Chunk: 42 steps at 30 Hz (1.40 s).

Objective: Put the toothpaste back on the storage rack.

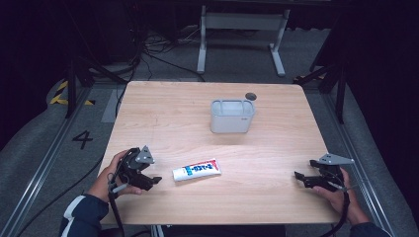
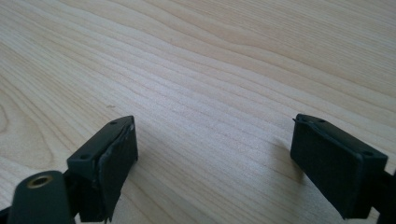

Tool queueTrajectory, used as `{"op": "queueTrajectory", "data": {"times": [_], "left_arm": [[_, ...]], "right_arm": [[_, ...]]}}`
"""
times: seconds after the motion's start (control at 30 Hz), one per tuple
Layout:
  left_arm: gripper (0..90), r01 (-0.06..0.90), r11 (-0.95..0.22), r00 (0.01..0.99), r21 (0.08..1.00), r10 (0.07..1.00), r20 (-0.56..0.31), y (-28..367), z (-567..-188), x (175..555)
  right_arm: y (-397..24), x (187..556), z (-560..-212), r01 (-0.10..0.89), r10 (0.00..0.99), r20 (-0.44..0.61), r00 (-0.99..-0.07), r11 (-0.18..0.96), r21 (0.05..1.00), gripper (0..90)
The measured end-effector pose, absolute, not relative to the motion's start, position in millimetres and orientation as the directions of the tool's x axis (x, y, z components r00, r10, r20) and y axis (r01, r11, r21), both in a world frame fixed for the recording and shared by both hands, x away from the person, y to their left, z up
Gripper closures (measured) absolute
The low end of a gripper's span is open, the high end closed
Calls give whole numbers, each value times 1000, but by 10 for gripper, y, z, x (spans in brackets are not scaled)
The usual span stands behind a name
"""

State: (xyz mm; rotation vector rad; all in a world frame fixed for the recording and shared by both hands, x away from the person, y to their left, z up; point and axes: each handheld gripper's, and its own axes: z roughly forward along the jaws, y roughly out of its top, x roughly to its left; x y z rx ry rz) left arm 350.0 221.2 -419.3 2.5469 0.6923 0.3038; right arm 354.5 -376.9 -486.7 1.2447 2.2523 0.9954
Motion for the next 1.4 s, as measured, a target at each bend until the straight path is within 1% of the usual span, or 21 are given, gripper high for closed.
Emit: {"op": "queueTrajectory", "data": {"times": [0.13,0.17,0.23,0.3,0.4,0.63,0.7,1.07,1.4], "left_arm": [[214,416,-751,846,513,527,85,2168,-4129,3507],[214,406,-759,849,510,519,96,2151,-4115,3515],[210,398,-763,857,510,507,89,2116,-4094,3519],[210,371,-779,874,506,477,94,2059,-4062,3522],[206,357,-782,880,511,465,96,1974,-4027,3549],[203,345,-819,895,459,434,100,1752,-4025,3618],[203,332,-834,907,441,410,94,1686,-4029,3647],[197,286,-860,938,422,341,60,1370,-4092,3742],[197,238,-900,958,365,279,63,1035,-4158,3839]], "right_arm": [[-3770,3544,-4868,575,844,9,-536,357,736,150],[-3770,3544,-4868,575,844,9,-536,357,736,150],[-3771,3543,-4868,575,844,9,-536,357,737,150],[-3771,3543,-4868,575,844,10,-536,356,737,150],[-3771,3543,-4868,575,844,9,-536,357,736,150],[-3772,3543,-4868,575,844,9,-536,357,737,150],[-3771,3543,-4868,575,844,9,-536,357,737,150],[-3772,3539,-4868,576,845,11,-535,355,737,150],[-3772,3539,-4868,576,845,11,-535,355,737,150]]}}
